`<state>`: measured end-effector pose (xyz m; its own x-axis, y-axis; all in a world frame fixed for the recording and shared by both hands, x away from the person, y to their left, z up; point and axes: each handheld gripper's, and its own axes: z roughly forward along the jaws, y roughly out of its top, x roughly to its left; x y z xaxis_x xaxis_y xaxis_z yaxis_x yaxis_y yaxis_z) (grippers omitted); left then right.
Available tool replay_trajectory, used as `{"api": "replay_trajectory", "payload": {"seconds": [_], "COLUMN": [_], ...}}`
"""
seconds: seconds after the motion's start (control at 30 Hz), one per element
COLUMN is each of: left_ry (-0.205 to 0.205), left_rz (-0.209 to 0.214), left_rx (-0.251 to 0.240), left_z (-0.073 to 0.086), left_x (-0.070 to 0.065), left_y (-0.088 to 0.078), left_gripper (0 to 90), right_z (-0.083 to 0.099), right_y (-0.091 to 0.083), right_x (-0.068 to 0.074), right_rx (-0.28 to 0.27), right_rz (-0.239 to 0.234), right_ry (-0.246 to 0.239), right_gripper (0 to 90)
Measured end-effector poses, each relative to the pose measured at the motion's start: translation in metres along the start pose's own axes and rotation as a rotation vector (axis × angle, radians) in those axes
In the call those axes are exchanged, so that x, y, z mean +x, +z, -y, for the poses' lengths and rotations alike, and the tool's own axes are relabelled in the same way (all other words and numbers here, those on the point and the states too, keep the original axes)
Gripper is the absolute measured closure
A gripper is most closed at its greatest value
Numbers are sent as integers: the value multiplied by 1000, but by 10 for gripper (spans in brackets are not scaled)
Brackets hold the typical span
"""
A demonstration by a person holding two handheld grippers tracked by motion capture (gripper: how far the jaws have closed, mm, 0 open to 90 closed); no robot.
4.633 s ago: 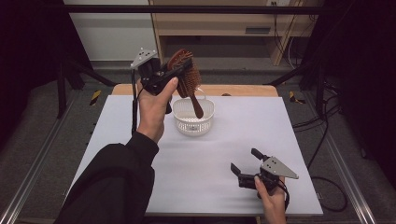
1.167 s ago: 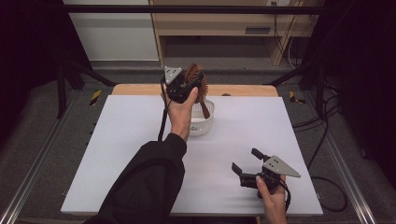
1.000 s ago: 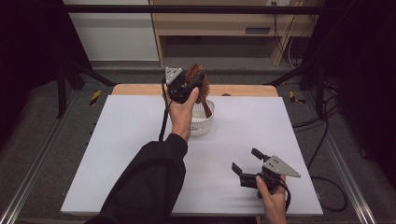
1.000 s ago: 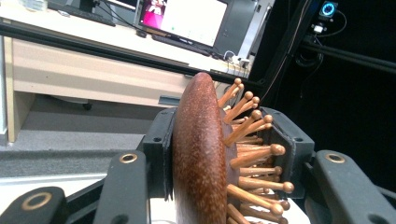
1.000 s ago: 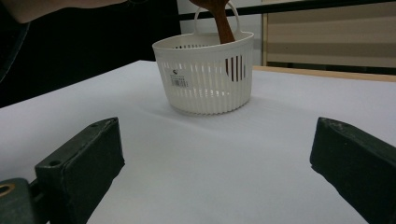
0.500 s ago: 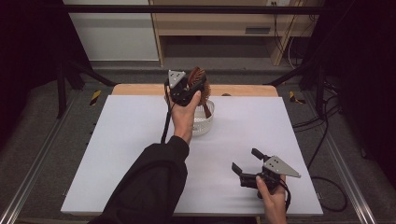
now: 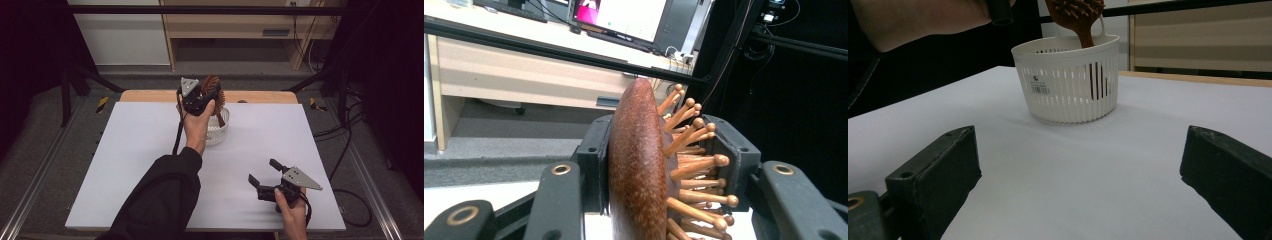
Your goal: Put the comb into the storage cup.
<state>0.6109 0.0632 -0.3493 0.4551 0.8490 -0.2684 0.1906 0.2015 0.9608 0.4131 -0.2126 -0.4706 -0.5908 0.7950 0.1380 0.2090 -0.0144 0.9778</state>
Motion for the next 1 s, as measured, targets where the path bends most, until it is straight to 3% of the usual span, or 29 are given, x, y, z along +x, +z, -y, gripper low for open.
{"api": "replay_trajectory", "payload": {"seconds": [1.0], "left_ry": [27], "left_rz": [19], "left_rx": [30], "left_z": [9], "left_x": [3], "left_y": [3], "left_gripper": [492], "right_z": [0], "right_y": [0], "right_x": [0], "right_rx": [-2], "right_rz": [3], "right_ry": [3], "right_gripper": [28]}}
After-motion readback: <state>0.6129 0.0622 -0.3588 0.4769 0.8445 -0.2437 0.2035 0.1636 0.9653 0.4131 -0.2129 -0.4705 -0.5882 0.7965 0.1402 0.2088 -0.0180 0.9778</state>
